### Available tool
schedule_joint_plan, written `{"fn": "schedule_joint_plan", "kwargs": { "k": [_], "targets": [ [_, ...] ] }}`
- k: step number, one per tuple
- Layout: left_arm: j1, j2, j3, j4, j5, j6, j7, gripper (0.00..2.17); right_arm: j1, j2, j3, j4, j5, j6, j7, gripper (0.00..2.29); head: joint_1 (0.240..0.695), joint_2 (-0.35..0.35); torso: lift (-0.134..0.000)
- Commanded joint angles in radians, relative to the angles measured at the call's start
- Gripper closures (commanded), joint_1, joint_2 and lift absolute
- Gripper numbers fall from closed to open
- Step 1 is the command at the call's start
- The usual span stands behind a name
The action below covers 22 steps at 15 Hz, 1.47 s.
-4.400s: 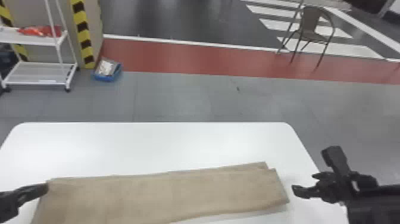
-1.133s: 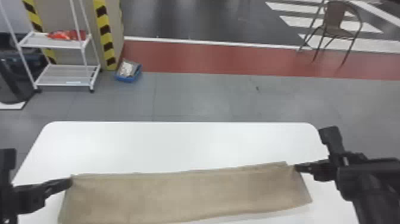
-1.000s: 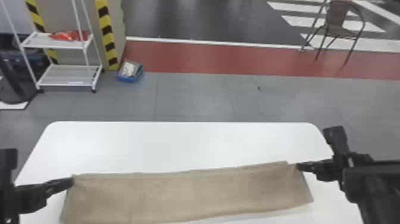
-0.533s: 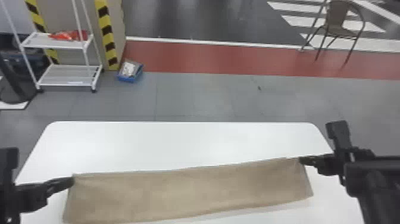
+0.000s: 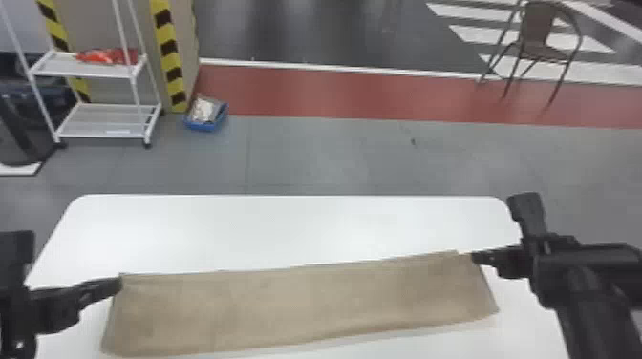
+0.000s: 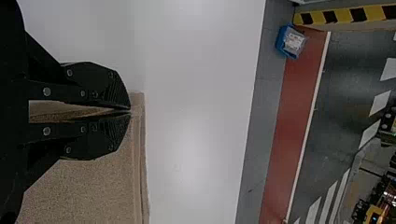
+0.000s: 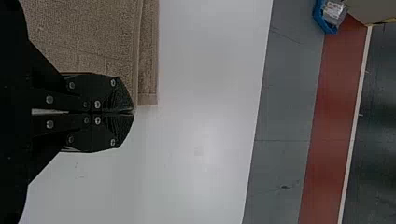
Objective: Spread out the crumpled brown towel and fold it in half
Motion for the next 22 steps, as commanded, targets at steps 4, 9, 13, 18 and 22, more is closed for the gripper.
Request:
{"fn": "schedule_joint_plan", "kwargs": {
  "k": [4, 9, 13, 18, 22],
  "targets": [
    [0.000, 0.000, 0.000, 0.000, 0.001, -0.006, -0.006, 1.01, 0.006, 0.015, -0.021, -0.002, -0.033, -0.089, 0.021, 1.15, 0.695, -0.139, 0.000],
    [0.000, 0.000, 0.000, -0.003, 0.001, -0.009, -0.006, 1.01, -0.009, 0.020, -0.021, 0.003, -0.043, -0.083, 0.009, 1.15, 0.695, -0.127, 0.000],
    [0.001, -0.002, 0.016, 0.003, 0.012, -0.055, -0.004, 1.01, -0.012, 0.020, -0.050, 0.034, -0.058, -0.123, 0.001, 1.15, 0.695, -0.122, 0.000],
    [0.000, 0.001, 0.040, 0.004, 0.020, -0.055, -0.004, 1.01, -0.014, 0.012, -0.089, 0.051, -0.063, -0.148, -0.001, 1.15, 0.695, -0.126, 0.000],
    [-0.016, 0.001, -0.006, 0.047, 0.006, -0.073, 0.013, 1.01, -0.051, 0.011, -0.040, 0.132, -0.007, -0.163, -0.047, 1.15, 0.695, -0.132, 0.000]
  ]
}}
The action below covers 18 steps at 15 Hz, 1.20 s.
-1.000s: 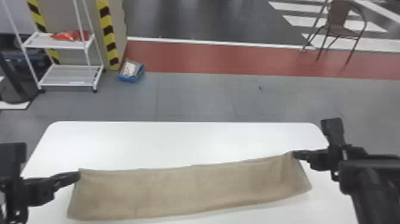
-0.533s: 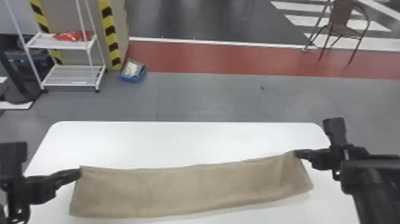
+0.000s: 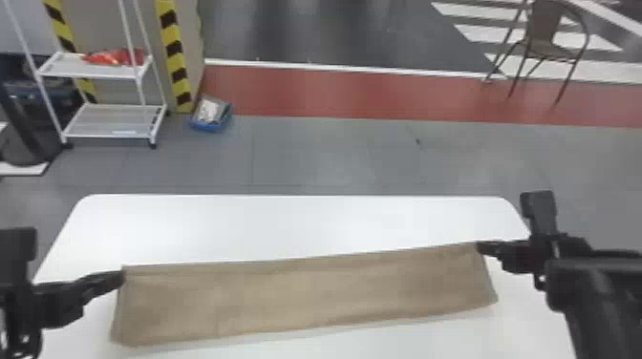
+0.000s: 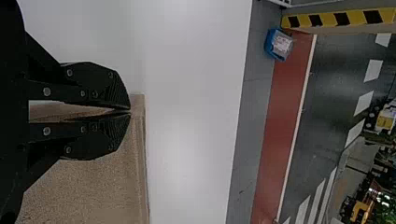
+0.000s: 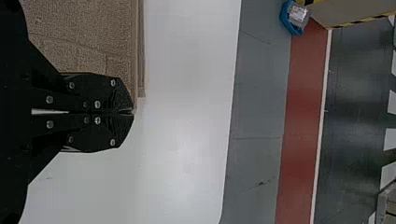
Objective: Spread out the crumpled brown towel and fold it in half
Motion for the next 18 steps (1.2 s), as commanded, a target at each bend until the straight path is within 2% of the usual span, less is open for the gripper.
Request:
{"fn": "schedule_joint_plan", "kwargs": {
  "k": [1, 4, 9, 14, 18],
  "targets": [
    [-0.010, -0.002, -0.033, 0.031, -0.005, -0.018, 0.015, 1.01, -0.022, -0.001, 0.035, 0.051, 0.025, -0.010, -0.031, 1.15, 0.695, -0.135, 0.000],
    [-0.031, -0.002, -0.053, 0.077, -0.008, -0.071, 0.029, 1.01, -0.035, 0.001, 0.058, 0.085, 0.048, -0.031, -0.065, 1.15, 0.695, -0.150, 0.000],
    [-0.031, 0.002, -0.047, 0.077, -0.008, -0.080, 0.029, 1.01, -0.029, 0.001, 0.047, 0.087, 0.047, -0.046, -0.077, 1.15, 0.695, -0.154, 0.000],
    [-0.021, 0.002, -0.006, 0.063, 0.000, -0.080, 0.007, 1.01, 0.040, 0.002, -0.030, -0.022, -0.042, -0.046, -0.045, 1.15, 0.695, -0.153, 0.000],
    [-0.013, -0.002, -0.002, 0.036, 0.003, -0.074, 0.006, 1.01, 0.014, -0.002, -0.043, -0.021, -0.037, -0.046, -0.053, 1.15, 0.695, -0.155, 0.000]
  ]
}}
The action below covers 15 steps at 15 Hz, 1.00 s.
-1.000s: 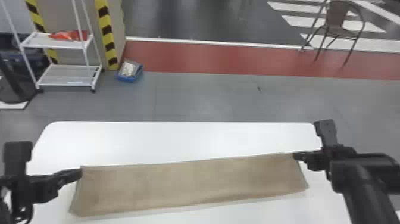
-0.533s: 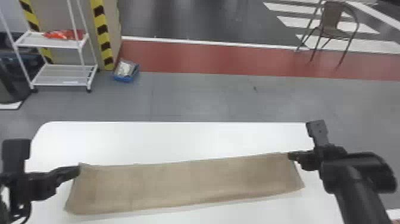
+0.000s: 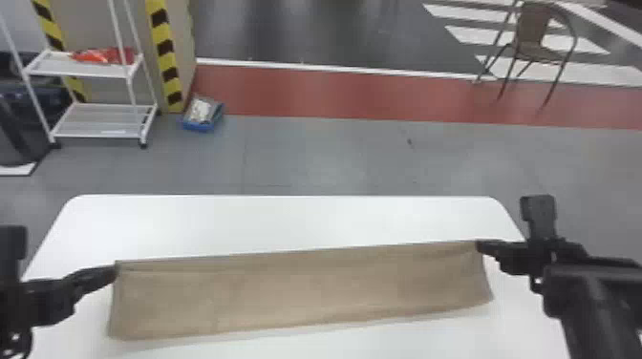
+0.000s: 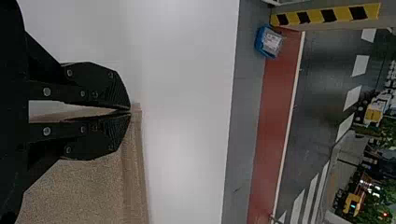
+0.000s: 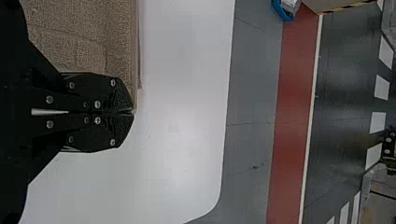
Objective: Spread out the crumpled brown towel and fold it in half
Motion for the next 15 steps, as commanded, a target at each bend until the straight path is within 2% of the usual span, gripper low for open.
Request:
{"fn": "schedule_joint_plan", "kwargs": {
  "k": [1, 8, 15],
  "targets": [
    [-0.007, -0.003, -0.018, -0.001, -0.003, -0.001, 0.004, 1.01, -0.021, 0.000, 0.009, 0.005, 0.013, 0.006, -0.011, 1.15, 0.695, -0.156, 0.000],
    [-0.030, -0.003, -0.100, 0.057, -0.016, -0.032, 0.041, 1.01, -0.082, 0.006, 0.068, 0.119, 0.087, 0.034, -0.057, 1.15, 0.695, -0.175, 0.000],
    [-0.036, -0.004, -0.126, 0.074, -0.026, -0.035, 0.058, 1.01, -0.071, 0.004, 0.068, 0.136, 0.126, 0.034, -0.094, 1.14, 0.695, -0.202, 0.000]
  ]
}}
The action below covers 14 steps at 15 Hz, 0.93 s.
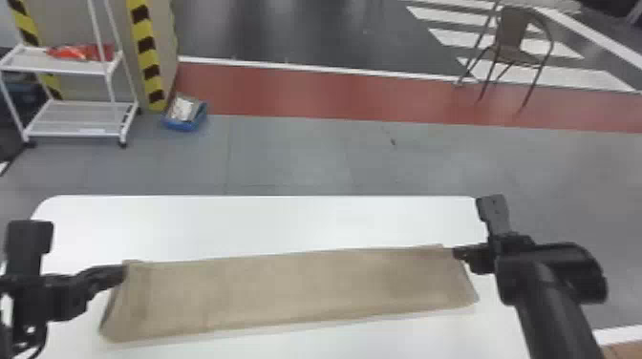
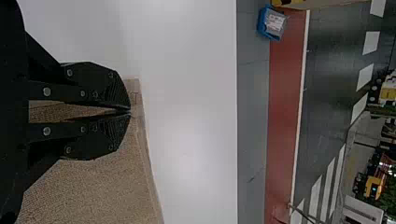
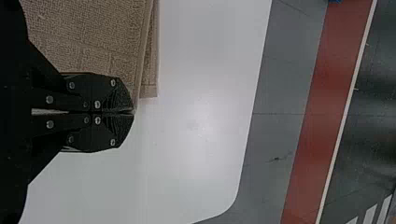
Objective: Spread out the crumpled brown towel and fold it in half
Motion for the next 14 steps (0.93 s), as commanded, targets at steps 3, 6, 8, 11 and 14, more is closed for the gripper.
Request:
{"fn": "schedule_joint_plan", "kwargs": {
  "k": [3, 6, 8, 11, 14],
  "targets": [
    [0.001, -0.003, -0.002, 0.000, -0.009, -0.021, 0.040, 0.71, 0.018, 0.001, -0.004, -0.001, 0.006, 0.000, -0.021, 1.01, 0.695, -0.208, 0.000],
    [0.001, -0.002, -0.017, -0.001, -0.009, -0.024, 0.086, 0.00, 0.041, 0.004, -0.016, -0.021, 0.001, 0.006, -0.024, 0.52, 0.695, -0.204, 0.000],
    [0.012, -0.003, -0.012, -0.018, -0.009, -0.027, 0.087, 0.00, 0.068, 0.004, -0.027, -0.061, -0.014, 0.025, -0.035, 0.11, 0.695, -0.207, 0.000],
    [0.074, -0.005, 0.001, -0.100, -0.001, -0.042, 0.086, 0.07, 0.145, 0.010, -0.053, -0.195, -0.065, 0.074, -0.034, 0.11, 0.695, -0.217, 0.000],
    [0.152, -0.009, 0.031, -0.212, 0.048, 0.001, 0.072, 0.09, 0.225, 0.013, -0.077, -0.334, -0.126, 0.114, -0.027, 0.10, 0.695, -0.223, 0.000]
  ]
}}
